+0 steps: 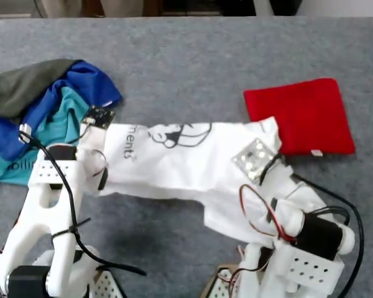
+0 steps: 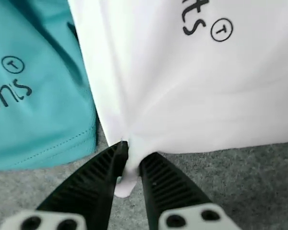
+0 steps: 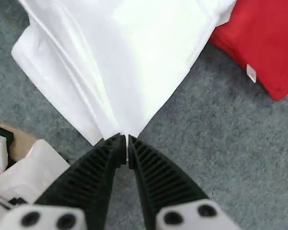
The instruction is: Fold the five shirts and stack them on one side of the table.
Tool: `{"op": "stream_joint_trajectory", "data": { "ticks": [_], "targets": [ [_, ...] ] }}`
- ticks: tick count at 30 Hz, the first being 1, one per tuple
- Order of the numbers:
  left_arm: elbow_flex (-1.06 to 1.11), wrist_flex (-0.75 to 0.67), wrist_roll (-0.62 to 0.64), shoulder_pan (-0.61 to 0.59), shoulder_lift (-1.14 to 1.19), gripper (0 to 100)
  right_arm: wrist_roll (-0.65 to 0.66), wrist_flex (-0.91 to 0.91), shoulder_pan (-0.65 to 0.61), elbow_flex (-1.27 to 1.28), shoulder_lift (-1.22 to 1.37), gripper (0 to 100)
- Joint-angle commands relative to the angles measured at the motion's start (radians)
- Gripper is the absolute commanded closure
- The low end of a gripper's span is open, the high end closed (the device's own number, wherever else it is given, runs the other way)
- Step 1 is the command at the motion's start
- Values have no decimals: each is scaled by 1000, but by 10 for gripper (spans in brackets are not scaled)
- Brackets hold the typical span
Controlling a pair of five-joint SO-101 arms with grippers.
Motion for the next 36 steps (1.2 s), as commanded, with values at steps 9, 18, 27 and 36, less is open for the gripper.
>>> {"op": "stream_joint_trajectory", "data": {
  "ticks": [9,18,27,36],
  "targets": [
    [-14,135,-253,18,-18,978,186,46,24,7,-1,991],
    [-121,175,-132,-98,-16,781,318,51,25,-73,-2,690],
    [-354,132,158,-49,-1,912,-6,-259,-108,-105,59,939],
    [-404,-60,338,74,246,981,-310,-512,-200,-297,657,996]
  ]
}}
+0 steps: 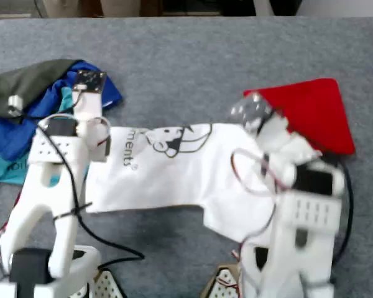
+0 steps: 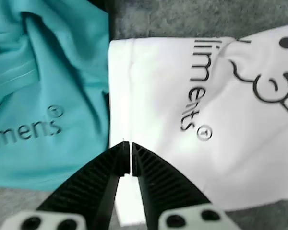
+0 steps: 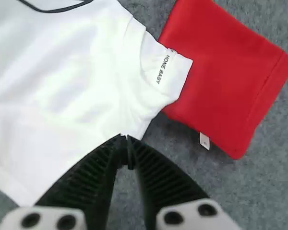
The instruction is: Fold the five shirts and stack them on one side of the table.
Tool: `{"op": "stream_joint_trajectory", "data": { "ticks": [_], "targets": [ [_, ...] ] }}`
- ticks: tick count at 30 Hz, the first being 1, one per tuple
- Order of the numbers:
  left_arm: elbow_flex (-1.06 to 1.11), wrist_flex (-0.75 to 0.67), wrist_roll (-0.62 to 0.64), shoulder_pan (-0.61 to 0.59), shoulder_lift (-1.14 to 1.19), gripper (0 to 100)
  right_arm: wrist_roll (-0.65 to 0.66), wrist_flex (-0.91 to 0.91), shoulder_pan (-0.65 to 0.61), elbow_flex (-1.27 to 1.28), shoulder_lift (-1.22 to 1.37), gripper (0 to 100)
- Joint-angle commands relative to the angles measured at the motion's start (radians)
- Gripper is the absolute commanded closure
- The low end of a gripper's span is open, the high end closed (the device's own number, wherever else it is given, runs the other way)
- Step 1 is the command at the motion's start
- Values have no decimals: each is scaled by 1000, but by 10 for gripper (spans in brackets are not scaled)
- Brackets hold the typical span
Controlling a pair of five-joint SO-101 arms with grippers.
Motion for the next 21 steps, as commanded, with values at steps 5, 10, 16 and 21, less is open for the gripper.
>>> {"op": "stream_joint_trajectory", "data": {
  "ticks": [5,10,16,21],
  "targets": [
    [-198,-212,158,-3,341,981,-110,-64,-16,-395,490,996],
    [-466,-158,192,-54,650,981,-110,-77,-5,-536,760,996],
    [-876,158,192,-94,954,981,-110,-175,110,-611,1009,996],
    [-1227,334,193,-112,1130,981,-109,-193,177,-745,1138,996]
  ]
}}
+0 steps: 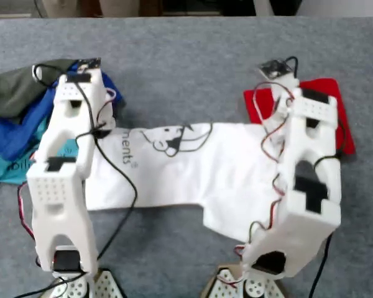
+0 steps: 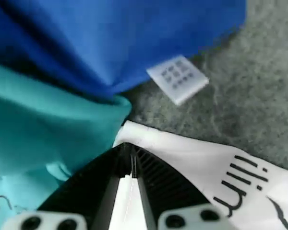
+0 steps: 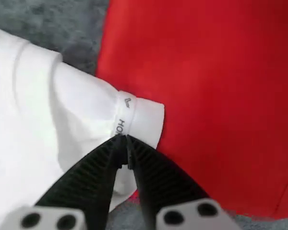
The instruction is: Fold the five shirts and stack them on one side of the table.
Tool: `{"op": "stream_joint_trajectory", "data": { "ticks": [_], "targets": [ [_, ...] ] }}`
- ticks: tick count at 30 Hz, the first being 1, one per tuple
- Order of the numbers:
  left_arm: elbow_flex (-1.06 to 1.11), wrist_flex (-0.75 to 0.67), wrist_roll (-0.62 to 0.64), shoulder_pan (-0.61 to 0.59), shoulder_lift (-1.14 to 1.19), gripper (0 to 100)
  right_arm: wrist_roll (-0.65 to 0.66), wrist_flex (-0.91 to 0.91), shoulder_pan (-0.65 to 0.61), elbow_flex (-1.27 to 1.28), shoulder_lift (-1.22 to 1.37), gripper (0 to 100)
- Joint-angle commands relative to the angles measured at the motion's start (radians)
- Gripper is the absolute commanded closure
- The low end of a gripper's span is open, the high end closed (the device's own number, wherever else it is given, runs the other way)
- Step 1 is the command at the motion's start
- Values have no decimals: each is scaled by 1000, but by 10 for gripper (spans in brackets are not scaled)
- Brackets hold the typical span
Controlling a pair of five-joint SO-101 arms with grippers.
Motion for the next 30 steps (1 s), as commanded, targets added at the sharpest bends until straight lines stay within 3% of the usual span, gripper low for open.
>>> {"op": "stream_joint_trajectory", "data": {
  "ticks": [1,11,16,21,23,30],
  "targets": [
    [-276,94,8,-40,111,981,-9,-5,54,-147,42,996],
    [-799,364,-2,-32,318,981,-9,325,16,-526,53,997],
    [-822,374,-25,-43,309,981,-9,531,-42,-648,33,997],
    [-652,374,-107,-43,163,981,3,680,-119,-584,-101,997],
    [-539,374,-138,-43,62,981,68,683,-153,-464,-217,997],
    [-74,328,-207,-51,-346,981,279,457,-223,205,-765,997]
  ]
}}
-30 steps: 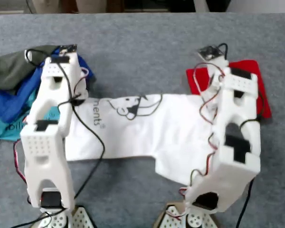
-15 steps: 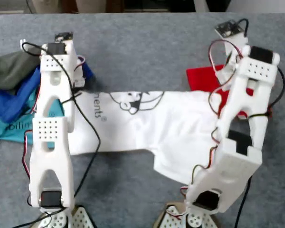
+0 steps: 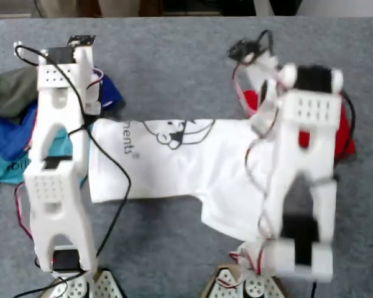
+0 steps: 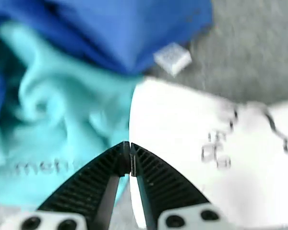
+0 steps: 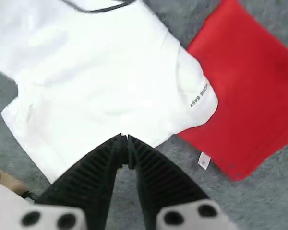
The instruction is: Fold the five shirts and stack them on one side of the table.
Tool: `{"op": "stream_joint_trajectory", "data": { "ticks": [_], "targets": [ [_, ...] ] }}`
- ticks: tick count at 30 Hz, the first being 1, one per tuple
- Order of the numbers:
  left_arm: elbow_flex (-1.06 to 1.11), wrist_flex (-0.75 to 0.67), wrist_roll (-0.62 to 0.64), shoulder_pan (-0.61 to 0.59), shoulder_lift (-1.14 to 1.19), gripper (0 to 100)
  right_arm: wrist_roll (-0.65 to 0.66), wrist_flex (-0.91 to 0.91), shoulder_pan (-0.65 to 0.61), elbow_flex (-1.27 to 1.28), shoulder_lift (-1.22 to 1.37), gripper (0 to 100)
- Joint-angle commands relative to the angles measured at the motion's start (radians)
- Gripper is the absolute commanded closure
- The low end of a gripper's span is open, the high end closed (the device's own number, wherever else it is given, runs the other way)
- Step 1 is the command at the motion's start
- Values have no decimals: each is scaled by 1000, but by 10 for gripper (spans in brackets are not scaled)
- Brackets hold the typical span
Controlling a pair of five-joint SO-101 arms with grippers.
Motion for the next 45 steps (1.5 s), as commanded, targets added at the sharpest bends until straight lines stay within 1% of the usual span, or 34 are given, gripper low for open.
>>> {"op": "stream_joint_trajectory", "data": {
  "ticks": [1,4,7,9,12,14,16,19,26,30,33,35,38,40,43,45],
  "targets": [
    [238,-58,-21,-25,-240,981,124,-150,-13,392,-309,997],
    [494,-160,-29,-37,-349,981,247,-209,-16,651,-444,996],
    [786,-313,-78,-40,-472,981,358,-212,-39,809,-522,991],
    [985,-423,-86,-37,-570,981,404,-215,-64,878,-549,945],
    [1243,-559,-86,-35,-727,981,434,-218,-134,938,-555,817],
    [1359,-621,-84,-35,-805,981,431,-227,-200,975,-555,747],
    [1430,-658,-83,-34,-831,981,427,-261,-262,1024,-555,735],
    [1453,-675,-80,-40,-805,981,411,-347,-314,1122,-542,735],
    [1448,-723,-77,-40,-661,981,407,-485,-325,1283,-354,734],
    [1415,-718,-34,-40,-638,981,404,-511,-325,1260,-306,734],
    [1418,-718,-29,-41,-638,981,391,-571,-323,1265,-306,737],
    [1418,-718,-29,-41,-638,981,364,-611,-321,1265,-306,775],
    [1418,-718,-29,-41,-638,981,353,-626,-321,1265,-306,921],
    [1418,-718,-32,-41,-638,981,353,-628,-320,1265,-306,998],
    [1418,-718,-32,-41,-638,981,333,-632,-297,1262,-309,984],
    [1418,-718,-32,-41,-638,981,319,-652,-260,1251,-311,998]
  ]
}}
